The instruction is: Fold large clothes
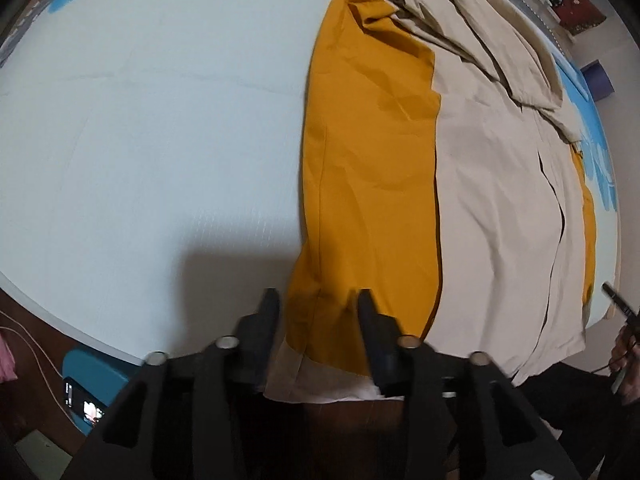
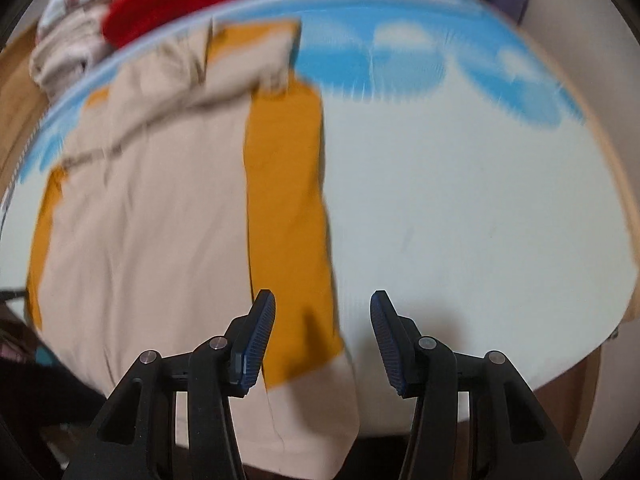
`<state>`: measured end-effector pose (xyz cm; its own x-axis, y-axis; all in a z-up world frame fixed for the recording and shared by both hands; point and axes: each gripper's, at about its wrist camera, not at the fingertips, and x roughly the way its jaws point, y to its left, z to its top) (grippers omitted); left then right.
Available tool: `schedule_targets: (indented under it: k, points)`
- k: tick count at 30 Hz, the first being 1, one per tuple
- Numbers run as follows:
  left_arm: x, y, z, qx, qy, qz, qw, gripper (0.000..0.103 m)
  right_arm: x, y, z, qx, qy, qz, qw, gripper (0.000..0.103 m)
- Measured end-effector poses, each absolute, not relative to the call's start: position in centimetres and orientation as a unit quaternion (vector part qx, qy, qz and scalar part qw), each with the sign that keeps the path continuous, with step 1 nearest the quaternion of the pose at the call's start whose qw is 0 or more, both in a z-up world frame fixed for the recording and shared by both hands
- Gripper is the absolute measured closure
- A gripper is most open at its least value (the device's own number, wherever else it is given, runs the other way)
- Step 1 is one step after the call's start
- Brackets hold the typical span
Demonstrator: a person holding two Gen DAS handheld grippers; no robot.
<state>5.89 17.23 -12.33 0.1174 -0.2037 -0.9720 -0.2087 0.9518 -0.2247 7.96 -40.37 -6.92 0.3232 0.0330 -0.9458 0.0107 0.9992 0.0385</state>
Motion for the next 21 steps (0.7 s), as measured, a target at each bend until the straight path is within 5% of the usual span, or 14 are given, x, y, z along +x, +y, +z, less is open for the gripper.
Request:
schedule_targets:
  k: [10, 14, 15, 16, 18, 21]
  points:
    - [6.7, 16.3, -14.8, -0.136, 0.695, 0.004, 0.706, 0.064, 6.3, -41.3, -13.3, 0.031, 0.659, -0.021, 0.752, 0.052]
    - [6.8, 15.4, -14.6, -0.126, 0.696, -0.011, 0.707, 0.087, 5.7, -41.7, -13.5, 0.041, 0.662, -0.022, 0.748, 0.052]
    - [6.7, 15.3, -14.4, -0.123, 0.694, -0.014, 0.709, 0.091, 5.6, -41.4, -13.5, 0.036, 0.663, -0.018, 0.748, 0.057]
    - [6.7, 15.2, -14.2, -0.124, 0.693, -0.018, 0.71, 0.092, 5.4, -41.1, -13.4, 0.032, 0.662, -0.007, 0.749, 0.075]
    - [6.9, 15.1, -14.0, -0.128, 0.691, -0.023, 0.711, 0.093, 5.2, -40.5, -13.1, 0.027, 0.659, 0.01, 0.752, 0.091]
    - [6.7, 15.4, -14.2, -0.131, 0.695, -0.017, 0.707, 0.087, 4.7, -40.6, -11.9, 0.044, 0.647, 0.021, 0.761, 0.096]
